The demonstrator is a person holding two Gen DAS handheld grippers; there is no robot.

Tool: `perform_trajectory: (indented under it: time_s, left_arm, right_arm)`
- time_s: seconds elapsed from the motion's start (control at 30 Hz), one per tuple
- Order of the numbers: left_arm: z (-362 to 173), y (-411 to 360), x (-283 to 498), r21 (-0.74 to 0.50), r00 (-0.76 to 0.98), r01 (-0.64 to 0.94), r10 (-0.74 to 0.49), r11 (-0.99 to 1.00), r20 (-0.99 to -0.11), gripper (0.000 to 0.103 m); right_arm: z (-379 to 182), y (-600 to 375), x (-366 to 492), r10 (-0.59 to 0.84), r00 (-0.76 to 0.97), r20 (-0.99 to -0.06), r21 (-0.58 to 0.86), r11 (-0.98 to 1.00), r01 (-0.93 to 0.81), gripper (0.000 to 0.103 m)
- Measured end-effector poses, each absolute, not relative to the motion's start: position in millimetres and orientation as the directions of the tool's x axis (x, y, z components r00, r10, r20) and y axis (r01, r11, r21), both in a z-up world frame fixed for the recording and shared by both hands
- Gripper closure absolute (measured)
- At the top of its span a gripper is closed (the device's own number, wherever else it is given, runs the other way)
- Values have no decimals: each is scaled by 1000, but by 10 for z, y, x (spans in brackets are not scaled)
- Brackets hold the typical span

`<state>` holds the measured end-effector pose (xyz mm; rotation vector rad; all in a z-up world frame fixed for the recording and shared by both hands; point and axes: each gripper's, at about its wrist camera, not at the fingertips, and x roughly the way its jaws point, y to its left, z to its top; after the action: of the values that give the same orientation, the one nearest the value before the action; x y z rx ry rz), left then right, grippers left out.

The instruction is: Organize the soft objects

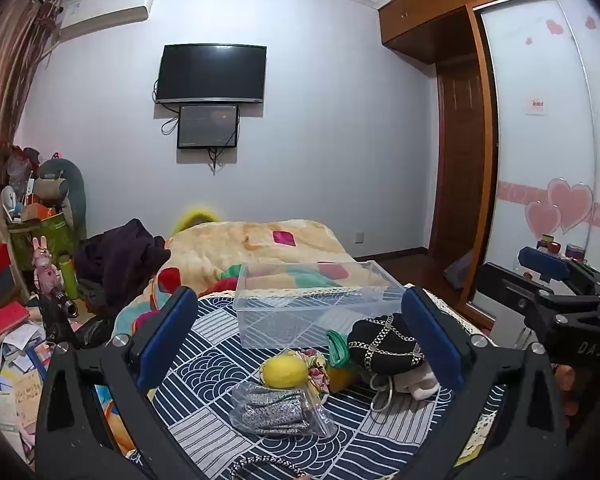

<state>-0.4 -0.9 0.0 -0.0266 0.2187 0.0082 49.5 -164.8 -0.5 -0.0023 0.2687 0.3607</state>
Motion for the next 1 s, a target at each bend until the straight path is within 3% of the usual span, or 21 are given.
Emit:
perform_trajectory:
  time_s: [1.0]
  left_arm:
    - [46,0,-34,-50,979,4,-14,999,-204,0]
  right_arm:
    - [59,-1677,436,349,907,-234,63,937,-344,0]
